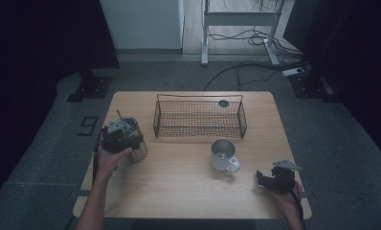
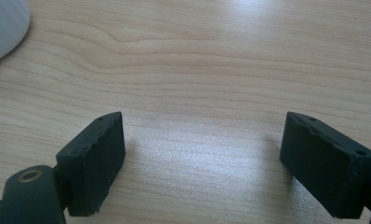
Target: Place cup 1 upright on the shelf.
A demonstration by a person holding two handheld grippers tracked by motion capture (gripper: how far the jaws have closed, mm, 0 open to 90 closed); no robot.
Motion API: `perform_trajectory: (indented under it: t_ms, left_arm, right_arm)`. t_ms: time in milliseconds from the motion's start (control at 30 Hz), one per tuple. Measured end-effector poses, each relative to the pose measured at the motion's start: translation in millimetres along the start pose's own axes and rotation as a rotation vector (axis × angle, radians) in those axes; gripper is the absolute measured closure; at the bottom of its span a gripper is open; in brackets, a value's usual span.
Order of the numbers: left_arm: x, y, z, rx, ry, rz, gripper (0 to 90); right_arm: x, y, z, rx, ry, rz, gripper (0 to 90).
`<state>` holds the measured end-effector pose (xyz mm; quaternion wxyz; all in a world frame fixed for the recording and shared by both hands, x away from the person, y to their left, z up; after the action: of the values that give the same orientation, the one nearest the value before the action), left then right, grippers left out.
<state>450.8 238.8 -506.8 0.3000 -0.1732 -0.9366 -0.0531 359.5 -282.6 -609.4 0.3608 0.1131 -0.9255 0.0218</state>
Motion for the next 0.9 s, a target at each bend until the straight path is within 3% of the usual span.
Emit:
perform_trajectory:
  t_ms: [900]
  left_arm:
    - [23.1, -15.3, -32.9, -0.02, -0.04, 0.009, 4.2]
  right_arm:
    - [0.0, 0.0, 0.0, 0.0, 0.0, 0.0, 13.6]
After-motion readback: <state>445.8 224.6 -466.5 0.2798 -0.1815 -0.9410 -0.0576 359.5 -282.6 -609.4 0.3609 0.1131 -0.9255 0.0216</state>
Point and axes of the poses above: each handheld gripper's, and its own axes: x roughly backward along the jaws, z roughly out of its underside, y roughly to its left, the point moved 8 cm from there along -x, roughly forward along the jaws, and after that the axes turned 2 degrees about -z, right-handed, at the moved point
